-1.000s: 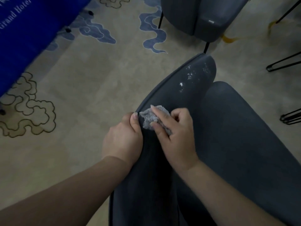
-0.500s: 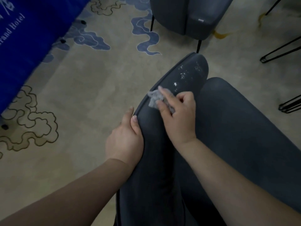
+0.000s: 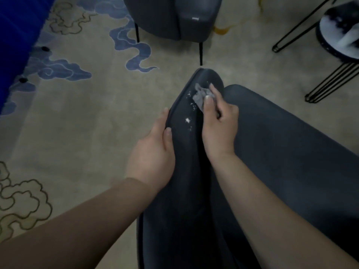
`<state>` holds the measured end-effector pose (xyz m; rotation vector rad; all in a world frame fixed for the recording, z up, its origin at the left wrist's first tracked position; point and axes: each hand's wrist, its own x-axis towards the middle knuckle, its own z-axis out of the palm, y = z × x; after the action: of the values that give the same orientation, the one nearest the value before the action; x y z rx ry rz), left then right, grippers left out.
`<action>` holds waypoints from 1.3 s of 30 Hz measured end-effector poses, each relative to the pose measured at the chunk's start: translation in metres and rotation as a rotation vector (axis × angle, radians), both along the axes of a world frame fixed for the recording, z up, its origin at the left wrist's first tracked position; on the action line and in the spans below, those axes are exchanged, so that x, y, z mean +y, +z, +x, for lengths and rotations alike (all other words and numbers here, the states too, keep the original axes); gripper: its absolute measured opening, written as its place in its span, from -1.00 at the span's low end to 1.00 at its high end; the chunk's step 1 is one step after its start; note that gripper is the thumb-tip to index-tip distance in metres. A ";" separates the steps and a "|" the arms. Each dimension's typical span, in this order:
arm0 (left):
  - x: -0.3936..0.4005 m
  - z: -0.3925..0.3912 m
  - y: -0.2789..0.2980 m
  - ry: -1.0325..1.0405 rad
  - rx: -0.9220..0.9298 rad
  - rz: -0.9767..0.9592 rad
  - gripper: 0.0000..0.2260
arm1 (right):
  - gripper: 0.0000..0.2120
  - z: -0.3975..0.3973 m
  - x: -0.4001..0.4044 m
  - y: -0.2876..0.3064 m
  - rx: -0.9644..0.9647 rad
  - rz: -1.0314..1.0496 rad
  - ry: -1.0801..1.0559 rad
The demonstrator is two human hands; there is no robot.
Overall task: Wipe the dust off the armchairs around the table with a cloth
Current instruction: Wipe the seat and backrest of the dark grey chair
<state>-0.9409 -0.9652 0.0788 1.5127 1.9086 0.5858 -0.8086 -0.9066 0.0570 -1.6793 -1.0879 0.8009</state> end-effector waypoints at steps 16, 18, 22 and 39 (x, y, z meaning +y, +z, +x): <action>0.003 0.003 0.010 -0.030 -0.001 -0.014 -0.50 | -0.66 -0.011 -0.020 0.005 -0.195 0.084 0.198; 0.004 0.004 0.013 -0.033 -0.004 -0.023 -0.50 | -0.68 -0.010 -0.037 0.003 -0.153 0.104 0.224; 0.003 0.004 0.013 -0.031 -0.003 -0.044 -0.55 | -0.72 -0.006 -0.017 0.003 -0.005 0.031 0.107; 0.002 0.004 0.010 -0.017 -0.017 0.001 -0.53 | -0.64 -0.009 -0.037 0.003 -0.108 0.107 0.197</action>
<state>-0.9366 -0.9629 0.0890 1.5188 1.8810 0.5899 -0.8172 -0.9433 0.0602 -1.5571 -1.3631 0.7683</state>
